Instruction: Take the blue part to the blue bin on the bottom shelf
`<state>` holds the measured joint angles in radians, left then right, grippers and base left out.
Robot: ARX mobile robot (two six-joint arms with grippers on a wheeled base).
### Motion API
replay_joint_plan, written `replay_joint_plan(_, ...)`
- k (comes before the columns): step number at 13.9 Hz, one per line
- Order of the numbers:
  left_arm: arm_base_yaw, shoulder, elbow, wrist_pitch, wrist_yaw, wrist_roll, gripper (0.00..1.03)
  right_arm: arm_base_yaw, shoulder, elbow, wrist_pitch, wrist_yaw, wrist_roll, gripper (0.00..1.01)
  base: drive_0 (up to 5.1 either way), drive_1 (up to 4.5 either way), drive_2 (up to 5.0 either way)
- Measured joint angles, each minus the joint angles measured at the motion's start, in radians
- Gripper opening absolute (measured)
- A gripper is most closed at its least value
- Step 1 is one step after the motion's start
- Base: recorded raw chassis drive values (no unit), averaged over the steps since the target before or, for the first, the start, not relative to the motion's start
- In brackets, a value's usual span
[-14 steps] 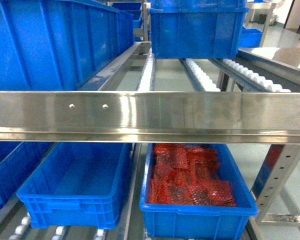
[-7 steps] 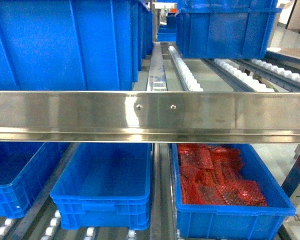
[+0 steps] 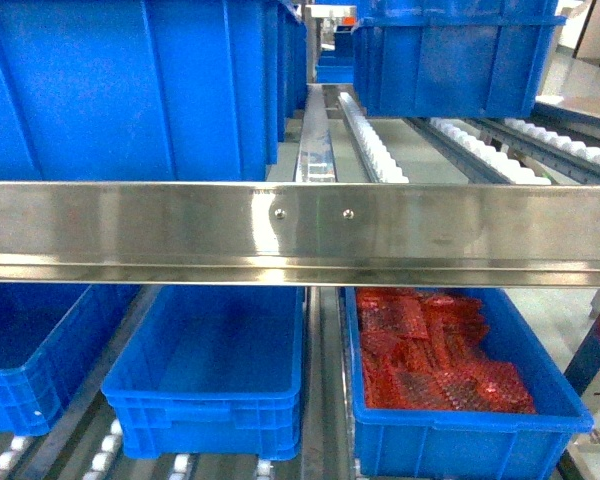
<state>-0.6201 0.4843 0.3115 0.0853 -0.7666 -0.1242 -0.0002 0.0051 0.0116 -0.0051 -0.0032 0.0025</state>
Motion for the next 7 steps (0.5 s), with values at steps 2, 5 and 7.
replay_joint_plan(2,0.000,0.000,0.000,0.000,0.000,0.000,0.43,0.000,0.000,0.000,0.000,0.000,0.000,0.98,0.0,0.00,0.0)
replay_joint_plan(5,0.000,0.000,0.000,0.003,0.000,0.000,0.43,0.000,0.000,0.000,0.003,0.000,0.000,0.98,0.0,0.00,0.0)
replay_joint_plan(7,0.000,0.000,0.000,0.003,0.000,0.000,0.43,0.000,0.000,0.000,0.003,0.002,0.000,0.98,0.0,0.00,0.0)
